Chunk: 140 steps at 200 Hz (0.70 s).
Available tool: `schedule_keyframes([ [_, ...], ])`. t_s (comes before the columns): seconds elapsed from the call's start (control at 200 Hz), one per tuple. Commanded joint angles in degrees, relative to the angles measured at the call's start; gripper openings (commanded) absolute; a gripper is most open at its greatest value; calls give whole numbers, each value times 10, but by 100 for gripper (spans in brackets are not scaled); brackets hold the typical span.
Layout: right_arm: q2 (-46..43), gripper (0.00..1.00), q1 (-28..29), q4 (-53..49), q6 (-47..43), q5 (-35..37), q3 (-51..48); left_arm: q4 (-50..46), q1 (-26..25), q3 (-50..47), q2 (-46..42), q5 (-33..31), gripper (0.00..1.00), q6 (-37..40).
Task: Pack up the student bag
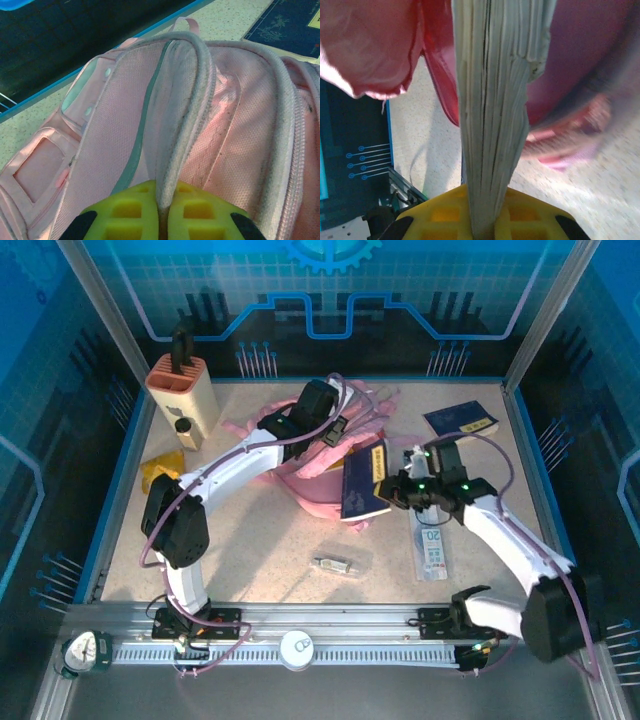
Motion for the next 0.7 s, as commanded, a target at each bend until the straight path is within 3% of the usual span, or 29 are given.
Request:
schedule_keyframes([
  [0.0,79,2,18,163,41,-49,58,26,6,21,-46,1,0,1],
  [0.095,137,3,31,213,36,-36,85,25,5,19,-52,20,0,17],
  [0.175,183,10,37,260,30,-29,98,21,5,19,-54,17,0,23],
  [0.39,316,20,35,245,16,3,174,25,6,5,-70,45,0,22],
  [0.495,335,31,34,220,-15,45,192,25,8,0,-74,52,0,22],
  [0.695,320,53,24,158,-66,52,189,21,11,0,-74,52,0,16],
])
